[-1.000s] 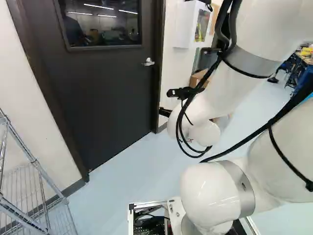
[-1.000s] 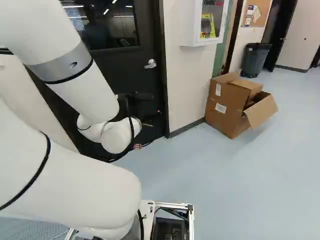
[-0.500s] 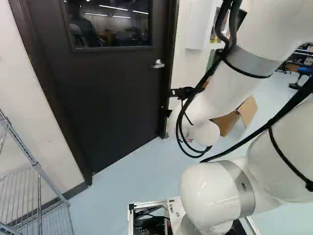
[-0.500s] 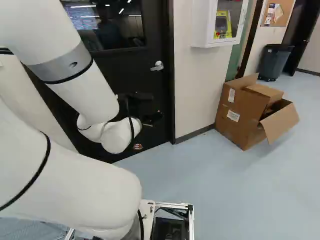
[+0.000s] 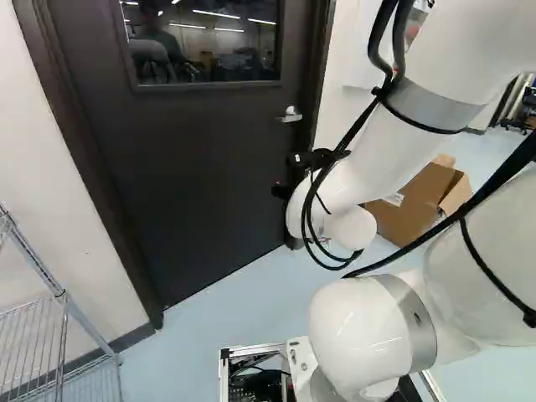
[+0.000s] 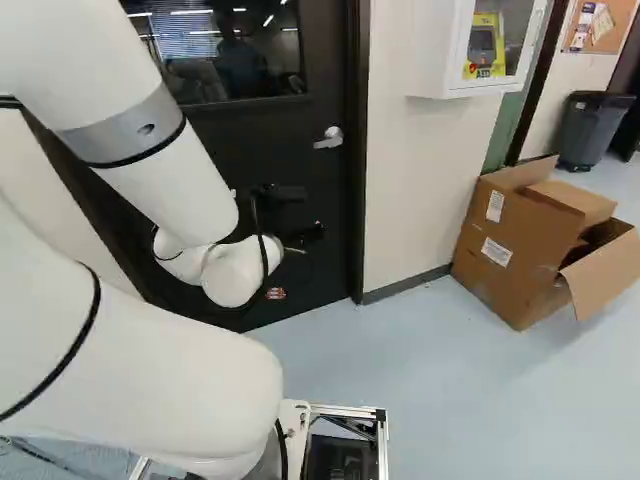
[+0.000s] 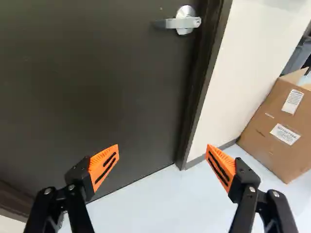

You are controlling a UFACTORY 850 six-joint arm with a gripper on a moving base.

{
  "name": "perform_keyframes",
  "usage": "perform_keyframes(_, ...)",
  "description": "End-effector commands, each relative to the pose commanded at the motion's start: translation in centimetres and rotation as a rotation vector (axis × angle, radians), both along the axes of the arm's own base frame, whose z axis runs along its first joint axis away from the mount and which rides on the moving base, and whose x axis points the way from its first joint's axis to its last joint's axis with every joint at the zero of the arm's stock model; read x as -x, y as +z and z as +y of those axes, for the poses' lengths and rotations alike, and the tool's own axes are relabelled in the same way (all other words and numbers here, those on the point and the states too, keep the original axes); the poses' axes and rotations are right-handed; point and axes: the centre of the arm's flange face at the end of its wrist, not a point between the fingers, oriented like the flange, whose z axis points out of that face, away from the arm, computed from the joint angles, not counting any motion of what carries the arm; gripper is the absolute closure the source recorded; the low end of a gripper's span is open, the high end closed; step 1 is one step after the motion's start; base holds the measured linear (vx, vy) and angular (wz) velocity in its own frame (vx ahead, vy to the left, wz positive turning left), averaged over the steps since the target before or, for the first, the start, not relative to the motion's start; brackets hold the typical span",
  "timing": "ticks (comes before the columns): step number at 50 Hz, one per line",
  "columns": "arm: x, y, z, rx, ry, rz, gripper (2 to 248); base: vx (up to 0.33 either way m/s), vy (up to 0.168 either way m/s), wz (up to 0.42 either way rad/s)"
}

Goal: Open the door and move inside

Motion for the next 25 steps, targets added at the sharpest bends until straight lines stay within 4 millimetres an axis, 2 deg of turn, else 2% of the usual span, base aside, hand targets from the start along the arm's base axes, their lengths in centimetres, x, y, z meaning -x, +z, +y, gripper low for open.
perform_keyframes(25,0.0,0.0,0.0,0.0,0.0,0.0,3,0.228,0.008,0.005)
